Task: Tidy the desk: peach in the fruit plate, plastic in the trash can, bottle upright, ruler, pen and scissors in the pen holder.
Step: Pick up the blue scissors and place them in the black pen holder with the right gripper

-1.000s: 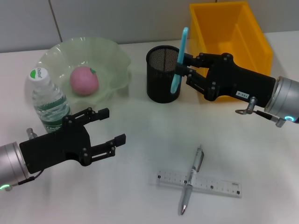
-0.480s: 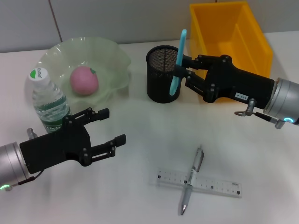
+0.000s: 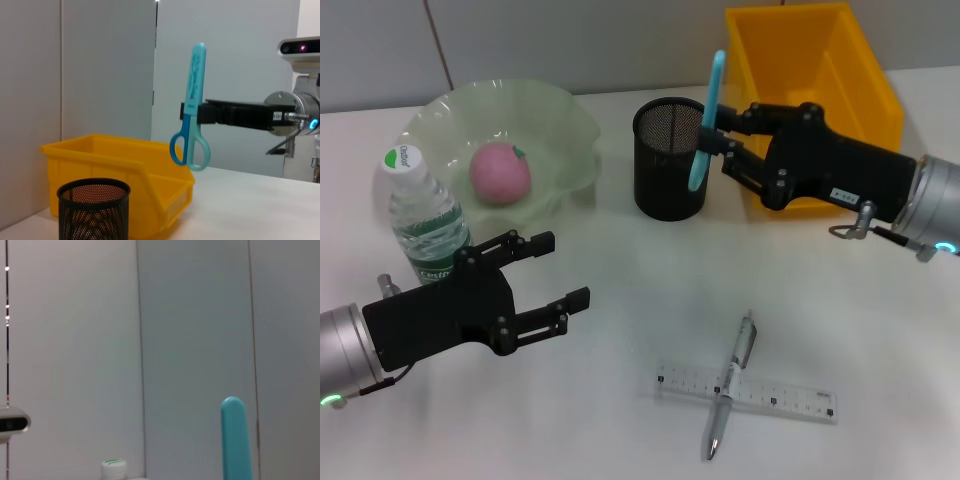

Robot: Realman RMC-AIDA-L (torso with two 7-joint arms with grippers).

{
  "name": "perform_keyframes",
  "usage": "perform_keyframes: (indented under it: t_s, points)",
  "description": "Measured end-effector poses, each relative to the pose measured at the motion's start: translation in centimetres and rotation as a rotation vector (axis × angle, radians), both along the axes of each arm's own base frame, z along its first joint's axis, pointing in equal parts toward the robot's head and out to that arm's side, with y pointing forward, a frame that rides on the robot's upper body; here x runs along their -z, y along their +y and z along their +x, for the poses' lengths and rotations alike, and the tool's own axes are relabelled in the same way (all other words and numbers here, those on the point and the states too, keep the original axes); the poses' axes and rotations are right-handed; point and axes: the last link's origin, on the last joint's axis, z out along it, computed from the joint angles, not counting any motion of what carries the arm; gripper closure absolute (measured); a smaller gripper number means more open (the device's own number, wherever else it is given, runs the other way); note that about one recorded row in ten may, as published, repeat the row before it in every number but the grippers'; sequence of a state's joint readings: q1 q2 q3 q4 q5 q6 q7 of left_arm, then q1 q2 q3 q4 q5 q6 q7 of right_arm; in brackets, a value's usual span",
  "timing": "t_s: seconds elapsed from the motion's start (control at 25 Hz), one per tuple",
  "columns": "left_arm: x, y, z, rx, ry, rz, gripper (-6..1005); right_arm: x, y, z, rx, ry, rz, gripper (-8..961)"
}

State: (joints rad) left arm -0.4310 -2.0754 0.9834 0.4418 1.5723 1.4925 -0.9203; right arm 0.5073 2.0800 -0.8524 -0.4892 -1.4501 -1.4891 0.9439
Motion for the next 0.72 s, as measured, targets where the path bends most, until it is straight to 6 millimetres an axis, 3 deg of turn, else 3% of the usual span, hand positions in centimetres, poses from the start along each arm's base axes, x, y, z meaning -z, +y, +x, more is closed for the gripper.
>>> perform_keyframes:
  t_s: [0.44, 0.72]
  points:
    - [-0.1, 0.1, 0.1, 0.001, -0.002, 0.004, 218, -3.4, 1.5, -0.8, -0.123, -0.058, 0.346, 718]
    - [-0.3, 0.3, 0.2, -0.007, -0.021, 0.023, 219, -3.6, 3.3, -1.6, -0.241, -0.257, 0.565, 718]
